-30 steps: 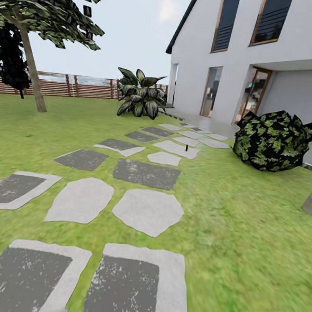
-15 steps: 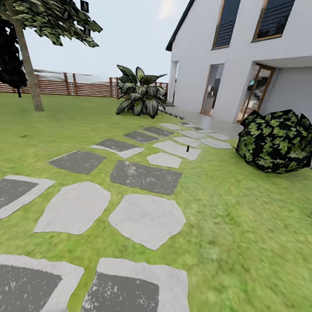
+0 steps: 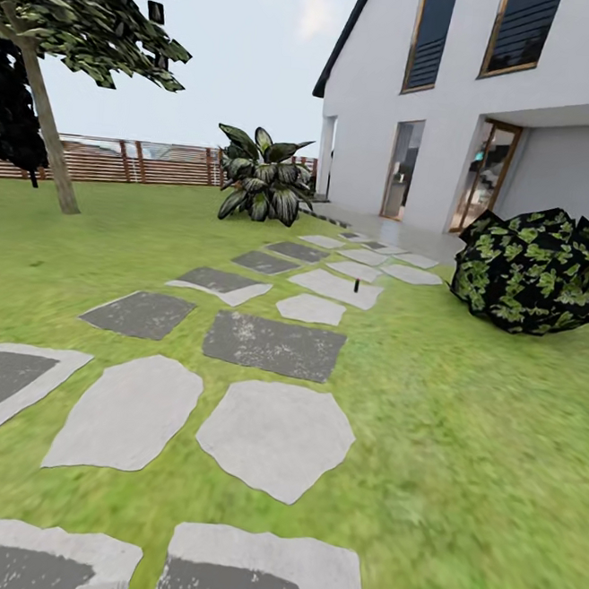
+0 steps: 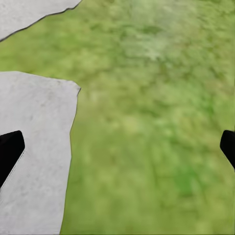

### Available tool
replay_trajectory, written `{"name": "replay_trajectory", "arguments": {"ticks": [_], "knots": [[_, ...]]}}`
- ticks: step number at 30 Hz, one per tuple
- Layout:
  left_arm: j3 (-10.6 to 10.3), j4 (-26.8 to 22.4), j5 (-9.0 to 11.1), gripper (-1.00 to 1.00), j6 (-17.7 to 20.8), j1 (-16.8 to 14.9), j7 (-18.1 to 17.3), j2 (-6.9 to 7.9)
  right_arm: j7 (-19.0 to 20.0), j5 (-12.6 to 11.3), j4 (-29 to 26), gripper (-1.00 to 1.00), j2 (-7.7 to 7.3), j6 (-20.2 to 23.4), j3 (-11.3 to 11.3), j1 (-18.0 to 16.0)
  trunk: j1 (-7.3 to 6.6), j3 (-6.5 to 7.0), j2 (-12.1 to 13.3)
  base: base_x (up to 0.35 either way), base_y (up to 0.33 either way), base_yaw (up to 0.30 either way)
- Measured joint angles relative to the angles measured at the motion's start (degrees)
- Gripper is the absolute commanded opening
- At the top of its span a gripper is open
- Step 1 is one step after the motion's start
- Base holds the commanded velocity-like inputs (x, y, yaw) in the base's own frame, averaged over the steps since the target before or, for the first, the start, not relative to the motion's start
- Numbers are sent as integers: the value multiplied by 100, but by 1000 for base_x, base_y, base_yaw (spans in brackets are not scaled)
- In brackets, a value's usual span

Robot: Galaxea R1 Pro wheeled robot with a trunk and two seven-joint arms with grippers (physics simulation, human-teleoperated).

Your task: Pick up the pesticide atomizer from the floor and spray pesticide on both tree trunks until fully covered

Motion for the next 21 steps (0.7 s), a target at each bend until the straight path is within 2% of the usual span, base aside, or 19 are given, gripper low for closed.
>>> {"name": "replay_trajectory", "arguments": {"ticks": [21], "knots": [[-3,1,0,100,0,0,0,-6,-8,0,0,100,0,0,-8,0,0,0,0,335,0,0]]}}
